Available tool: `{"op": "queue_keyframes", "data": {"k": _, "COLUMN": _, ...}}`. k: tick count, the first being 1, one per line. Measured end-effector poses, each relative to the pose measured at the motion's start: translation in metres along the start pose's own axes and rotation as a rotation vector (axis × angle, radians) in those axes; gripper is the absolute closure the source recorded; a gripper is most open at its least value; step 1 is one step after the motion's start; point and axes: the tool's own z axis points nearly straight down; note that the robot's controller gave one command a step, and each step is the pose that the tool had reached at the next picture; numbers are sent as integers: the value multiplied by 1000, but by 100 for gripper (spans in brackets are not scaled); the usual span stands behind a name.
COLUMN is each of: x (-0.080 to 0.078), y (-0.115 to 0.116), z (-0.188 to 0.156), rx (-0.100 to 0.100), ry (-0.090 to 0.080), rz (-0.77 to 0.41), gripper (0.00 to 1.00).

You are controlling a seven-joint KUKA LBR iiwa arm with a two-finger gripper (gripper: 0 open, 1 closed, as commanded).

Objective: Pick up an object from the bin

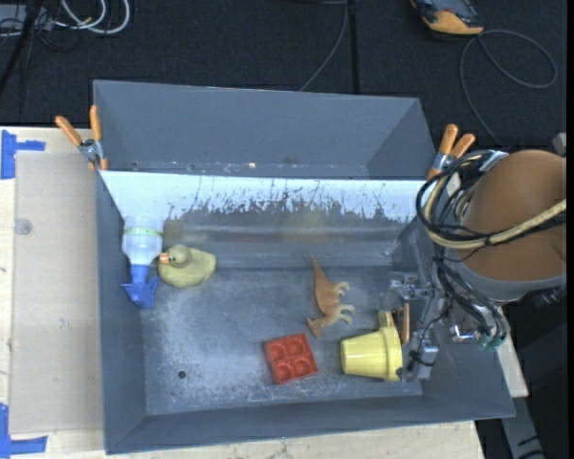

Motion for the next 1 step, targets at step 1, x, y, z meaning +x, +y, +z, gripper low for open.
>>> {"op": "queue_keyframes", "data": {"k": 1, "x": -2, "y": 0, "z": -4, "rx": 1, "ry": -8, "rz": -2, "gripper": 0}}
